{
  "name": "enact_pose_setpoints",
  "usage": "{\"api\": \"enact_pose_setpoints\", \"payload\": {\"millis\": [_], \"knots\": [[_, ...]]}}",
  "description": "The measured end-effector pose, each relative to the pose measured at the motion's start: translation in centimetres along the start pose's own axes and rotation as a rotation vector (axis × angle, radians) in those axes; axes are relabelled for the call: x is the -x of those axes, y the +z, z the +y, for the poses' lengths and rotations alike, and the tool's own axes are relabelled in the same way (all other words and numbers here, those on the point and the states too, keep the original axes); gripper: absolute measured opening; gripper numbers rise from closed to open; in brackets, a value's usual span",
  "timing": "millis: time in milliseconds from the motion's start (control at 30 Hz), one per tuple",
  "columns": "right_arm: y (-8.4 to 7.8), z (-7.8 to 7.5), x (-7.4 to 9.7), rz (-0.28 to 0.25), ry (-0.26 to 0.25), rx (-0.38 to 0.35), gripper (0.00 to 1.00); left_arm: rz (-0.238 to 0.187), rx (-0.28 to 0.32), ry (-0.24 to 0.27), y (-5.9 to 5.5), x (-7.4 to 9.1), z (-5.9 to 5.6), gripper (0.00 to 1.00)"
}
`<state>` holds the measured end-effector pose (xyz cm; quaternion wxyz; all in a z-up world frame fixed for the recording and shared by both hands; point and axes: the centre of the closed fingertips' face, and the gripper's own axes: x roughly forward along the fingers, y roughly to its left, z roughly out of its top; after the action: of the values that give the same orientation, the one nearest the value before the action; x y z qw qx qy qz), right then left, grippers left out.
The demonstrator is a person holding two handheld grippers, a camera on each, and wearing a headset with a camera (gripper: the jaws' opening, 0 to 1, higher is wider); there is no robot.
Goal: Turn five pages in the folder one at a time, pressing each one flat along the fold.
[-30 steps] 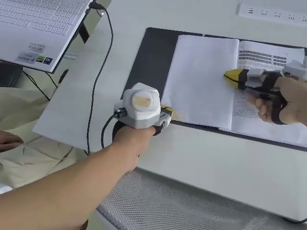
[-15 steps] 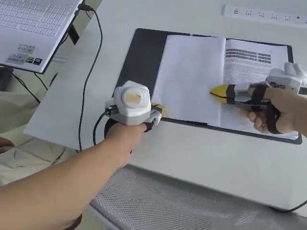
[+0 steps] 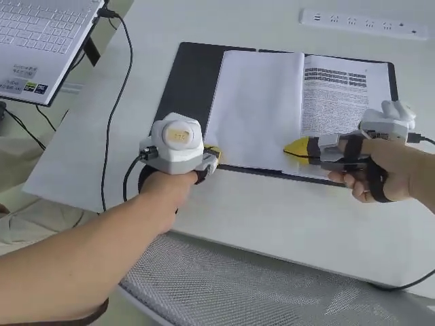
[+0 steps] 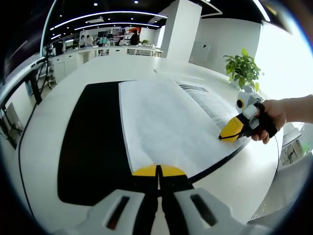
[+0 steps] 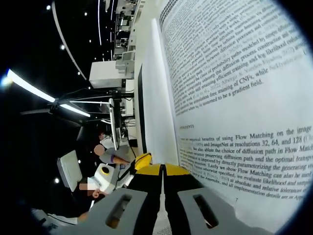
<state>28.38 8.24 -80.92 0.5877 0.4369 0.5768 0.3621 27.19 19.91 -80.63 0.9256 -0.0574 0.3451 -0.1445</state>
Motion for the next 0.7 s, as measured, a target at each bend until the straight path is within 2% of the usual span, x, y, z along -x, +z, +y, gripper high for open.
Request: {"api": "enact_pose_setpoints", "payload": {"millis": [167,300,500,667,700], "knots": [[-0.6,-0.3,0.1,0.004,0.009,-0.011,0.00,-0.001,-0.004,0.002,0.0,-0.1,0.1,0.00],[-1.7,-0.4,0.2,0.020,0.013,-0.018,0.00,-0.001,-0.006,0.004,0.0,-0.2,0.1,0.00],[-4.7,-0.2,0.9,0.066,0.011,-0.012,0.00,0.006,-0.014,0.005,0.0,-0.3,0.2,0.00],[-6.0,0.1,1.9,0.033,0.047,-0.041,0.00,0.005,-0.002,0.007,-0.1,-0.3,0.2,0.00],[-6.8,0.4,2.1,0.030,0.050,-0.037,0.00,0.006,0.001,0.009,-0.1,-0.3,0.2,0.00]]}}
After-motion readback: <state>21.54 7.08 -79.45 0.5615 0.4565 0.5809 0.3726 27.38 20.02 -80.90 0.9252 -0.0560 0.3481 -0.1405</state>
